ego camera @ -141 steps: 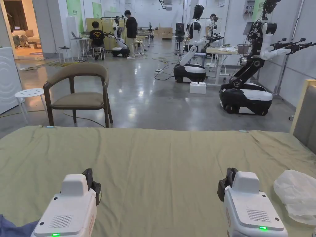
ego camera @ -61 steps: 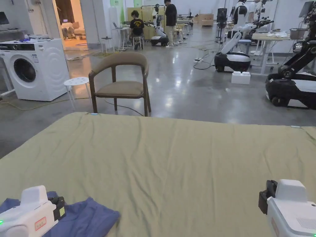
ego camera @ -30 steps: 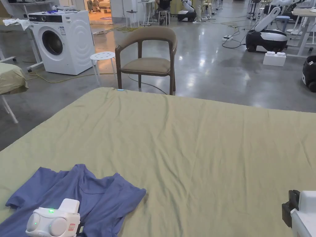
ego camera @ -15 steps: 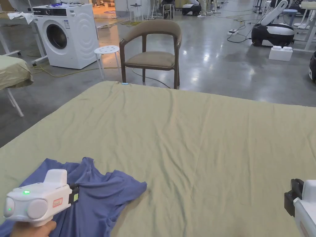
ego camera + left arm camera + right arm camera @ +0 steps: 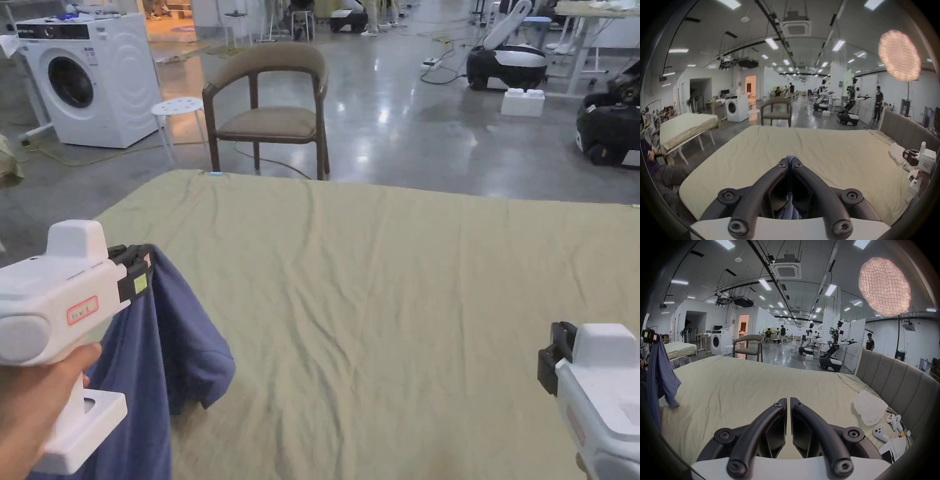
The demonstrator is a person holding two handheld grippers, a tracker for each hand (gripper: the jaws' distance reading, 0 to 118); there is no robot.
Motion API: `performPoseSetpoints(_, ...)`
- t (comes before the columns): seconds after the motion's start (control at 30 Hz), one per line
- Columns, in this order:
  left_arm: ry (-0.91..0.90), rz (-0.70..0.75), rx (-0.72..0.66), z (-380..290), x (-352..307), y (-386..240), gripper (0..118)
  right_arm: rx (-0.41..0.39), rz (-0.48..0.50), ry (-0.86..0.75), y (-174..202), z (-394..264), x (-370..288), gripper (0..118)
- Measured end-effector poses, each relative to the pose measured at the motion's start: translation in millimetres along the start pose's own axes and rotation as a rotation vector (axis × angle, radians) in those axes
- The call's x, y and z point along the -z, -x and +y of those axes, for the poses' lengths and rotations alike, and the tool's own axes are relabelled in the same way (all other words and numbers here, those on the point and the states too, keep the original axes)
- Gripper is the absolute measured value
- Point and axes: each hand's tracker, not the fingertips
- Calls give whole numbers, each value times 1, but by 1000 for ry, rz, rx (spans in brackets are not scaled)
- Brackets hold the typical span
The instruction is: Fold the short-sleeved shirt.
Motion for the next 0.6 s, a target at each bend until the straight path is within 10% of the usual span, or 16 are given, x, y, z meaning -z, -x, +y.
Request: performPoseSetpoints(0.6,-22,-522,82,49,58,-279,0,77,-189,-49,-101,-5,-51,3)
